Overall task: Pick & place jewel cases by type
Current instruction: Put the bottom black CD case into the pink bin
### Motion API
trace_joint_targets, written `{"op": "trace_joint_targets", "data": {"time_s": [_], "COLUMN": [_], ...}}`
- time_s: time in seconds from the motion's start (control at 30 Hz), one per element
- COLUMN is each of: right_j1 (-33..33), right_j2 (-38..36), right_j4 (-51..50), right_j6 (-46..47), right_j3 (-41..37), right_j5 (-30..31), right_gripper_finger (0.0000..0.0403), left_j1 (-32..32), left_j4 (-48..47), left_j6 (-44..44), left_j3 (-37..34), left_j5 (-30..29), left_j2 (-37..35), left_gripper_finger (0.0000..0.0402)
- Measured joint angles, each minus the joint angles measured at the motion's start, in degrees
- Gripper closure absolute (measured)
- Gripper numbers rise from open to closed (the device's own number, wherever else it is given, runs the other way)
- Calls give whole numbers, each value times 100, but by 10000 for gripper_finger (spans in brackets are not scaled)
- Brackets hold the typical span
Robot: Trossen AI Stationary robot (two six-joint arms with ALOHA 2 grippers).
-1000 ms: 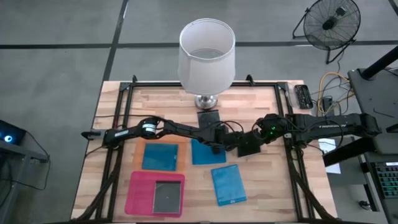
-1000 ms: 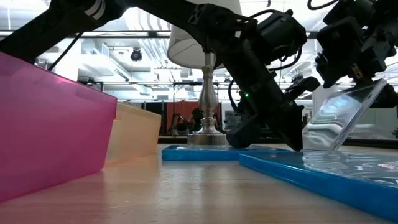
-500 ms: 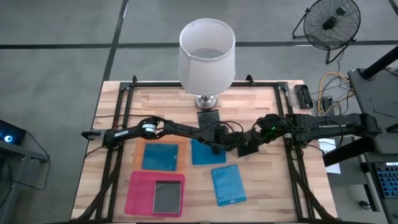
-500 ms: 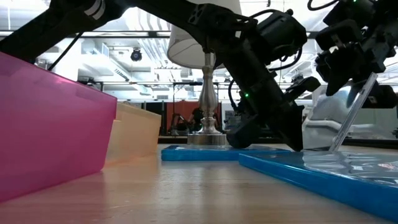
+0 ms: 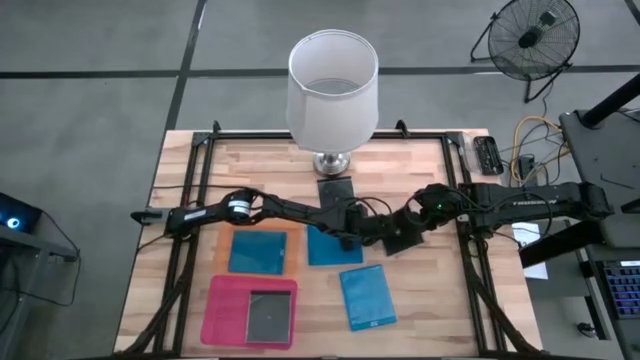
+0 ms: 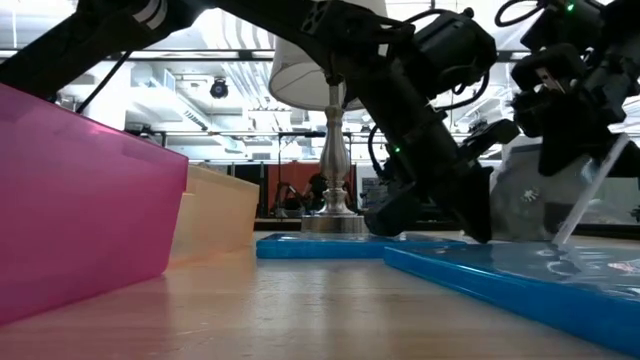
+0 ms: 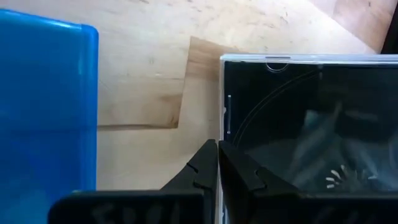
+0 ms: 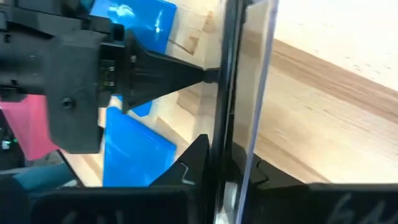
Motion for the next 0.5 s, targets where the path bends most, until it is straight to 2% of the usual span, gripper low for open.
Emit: {"op": "trace_joint_targets", "data": {"time_s": [0.33,0.5], "right_j1": [2,4], "right_j2": [-29,-121], "right_j4": [-128,-156], "right_j6": [-210,-307], "right_j3": [4,4], "right_j5": [-70,-64], "right_gripper_finger": [384,384], "left_j1": [-9,-2], "left_j4": [-123,-257], "left_j6": [402,754], "left_j3": [-2,0], "left_j5": [-13,183], "left_j2": [-206,-285], "left_gripper_finger": [401,397]}}
